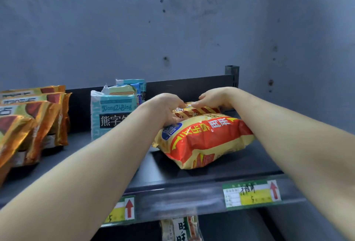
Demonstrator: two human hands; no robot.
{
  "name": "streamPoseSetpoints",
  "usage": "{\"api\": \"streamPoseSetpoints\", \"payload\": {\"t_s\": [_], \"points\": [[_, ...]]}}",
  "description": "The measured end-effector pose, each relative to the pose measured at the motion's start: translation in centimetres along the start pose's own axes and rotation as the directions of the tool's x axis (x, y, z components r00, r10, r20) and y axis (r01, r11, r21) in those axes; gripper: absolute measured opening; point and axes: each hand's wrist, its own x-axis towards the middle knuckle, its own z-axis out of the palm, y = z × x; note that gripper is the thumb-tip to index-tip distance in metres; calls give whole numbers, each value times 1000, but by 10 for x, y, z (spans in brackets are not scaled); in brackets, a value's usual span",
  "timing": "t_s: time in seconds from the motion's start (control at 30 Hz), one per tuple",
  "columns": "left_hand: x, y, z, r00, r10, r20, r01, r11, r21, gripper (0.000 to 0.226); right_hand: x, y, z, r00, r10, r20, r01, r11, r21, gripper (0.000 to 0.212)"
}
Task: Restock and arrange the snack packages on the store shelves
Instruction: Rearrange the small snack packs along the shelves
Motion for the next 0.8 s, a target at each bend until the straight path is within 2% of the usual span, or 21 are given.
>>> {"api": "streamPoseSetpoints", "payload": {"t_s": [0.1,0.2,0.3,0.4,0.53,0.63,0.73,0.8], "points": [[1,3,4,999,-28,-46,23,995,-97,30,5,8,-3,1000,-8,-2,8,1000,26,68],[-3,5,17,996,-6,-87,-1,997,-79,21,9,12,-5,1000,-4,10,4,999,48,71],[-2,8,27,994,26,-107,-24,1000,15,33,7,13,-4,999,-22,-25,22,1000,-1,73],[-5,6,33,993,48,-110,-47,999,10,35,6,19,-4,991,-51,-127,48,998,-33,75],[-3,2,35,990,72,-124,-73,997,-4,26,11,33,1,987,-59,-149,77,989,124,72],[-3,7,40,986,119,-118,-122,992,-24,33,12,45,-5,987,-36,-157,77,961,266,69],[-2,17,47,964,239,-117,-247,968,-55,35,6,55,-20,989,-51,-139,108,891,441,55],[0,24,49,927,355,-118,-364,928,-74,34,2,60,-24,981,-74,-182,164,817,552,42]]}}
